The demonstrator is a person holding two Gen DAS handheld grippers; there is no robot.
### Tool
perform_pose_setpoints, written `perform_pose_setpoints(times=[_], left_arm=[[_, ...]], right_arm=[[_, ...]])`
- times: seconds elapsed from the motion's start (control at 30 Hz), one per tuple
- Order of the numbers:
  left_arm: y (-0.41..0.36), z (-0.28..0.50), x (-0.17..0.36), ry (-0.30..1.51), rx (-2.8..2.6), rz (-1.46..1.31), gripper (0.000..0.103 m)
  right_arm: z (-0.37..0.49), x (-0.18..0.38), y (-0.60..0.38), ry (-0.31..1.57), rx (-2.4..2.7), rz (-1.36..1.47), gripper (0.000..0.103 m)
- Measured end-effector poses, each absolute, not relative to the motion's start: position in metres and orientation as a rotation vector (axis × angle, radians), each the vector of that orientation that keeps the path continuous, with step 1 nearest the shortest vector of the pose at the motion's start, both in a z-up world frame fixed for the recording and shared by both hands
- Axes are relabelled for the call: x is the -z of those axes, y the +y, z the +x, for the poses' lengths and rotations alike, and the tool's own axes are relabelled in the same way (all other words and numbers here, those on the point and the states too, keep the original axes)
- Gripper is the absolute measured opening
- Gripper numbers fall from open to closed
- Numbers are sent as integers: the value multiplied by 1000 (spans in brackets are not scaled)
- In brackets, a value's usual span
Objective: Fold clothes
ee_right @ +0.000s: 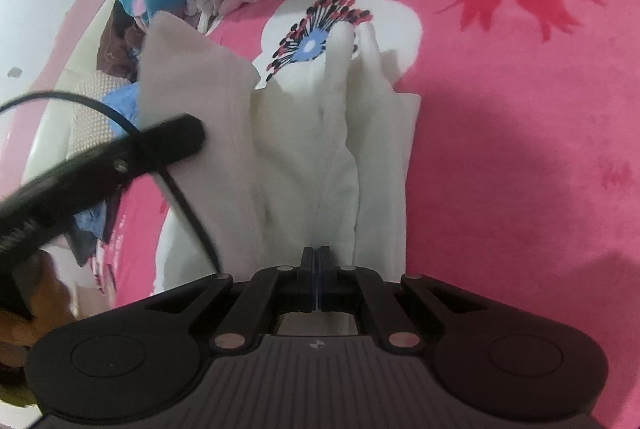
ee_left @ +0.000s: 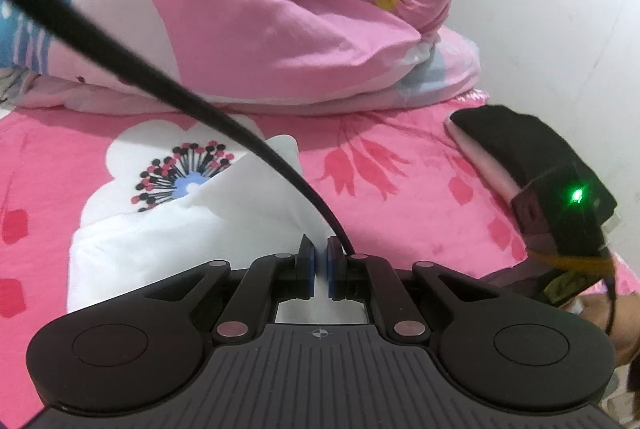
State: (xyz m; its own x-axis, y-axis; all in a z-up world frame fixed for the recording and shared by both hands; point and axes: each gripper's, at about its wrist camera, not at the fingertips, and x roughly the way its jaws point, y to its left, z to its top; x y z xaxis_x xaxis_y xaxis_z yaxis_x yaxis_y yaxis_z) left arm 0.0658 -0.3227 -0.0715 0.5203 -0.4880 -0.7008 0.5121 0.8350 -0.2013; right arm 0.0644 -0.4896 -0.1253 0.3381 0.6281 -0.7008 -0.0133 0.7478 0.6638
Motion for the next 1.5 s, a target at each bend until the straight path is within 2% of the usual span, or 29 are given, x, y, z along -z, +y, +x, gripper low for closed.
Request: perform_pose_setpoints(times=[0.23, 0.5, 0.73, 0.83, 0.9, 0.97, 1.33, 1.5], left_arm=[[-329, 72, 80, 837, 598, 31, 4], [-332, 74, 81, 847, 597, 29, 4], [-343, 87, 96, 906, 606, -1, 7], [-341, 93, 99, 950, 592, -37, 18], [-337, 93, 97, 948, 576, -47, 44], [-330, 91, 93, 934, 559, -51, 53], [-290, 80, 77, 925, 512, -24, 54], [-266, 71, 65, 908, 508, -1, 54]], right_arm=[[69, 114, -525, 1017, -368, 795, 1], [105, 131, -507, 1037, -334, 717, 1], [61, 109, -540, 964, -198, 808, 2], [29, 95, -557, 944, -128, 828, 2], [13, 90, -559, 968, -103, 821, 2], [0, 85, -554, 997, -99, 810, 2], [-45, 58, -481, 1067, -210, 648, 2], [-38, 75, -460, 1097, -181, 542, 1]])
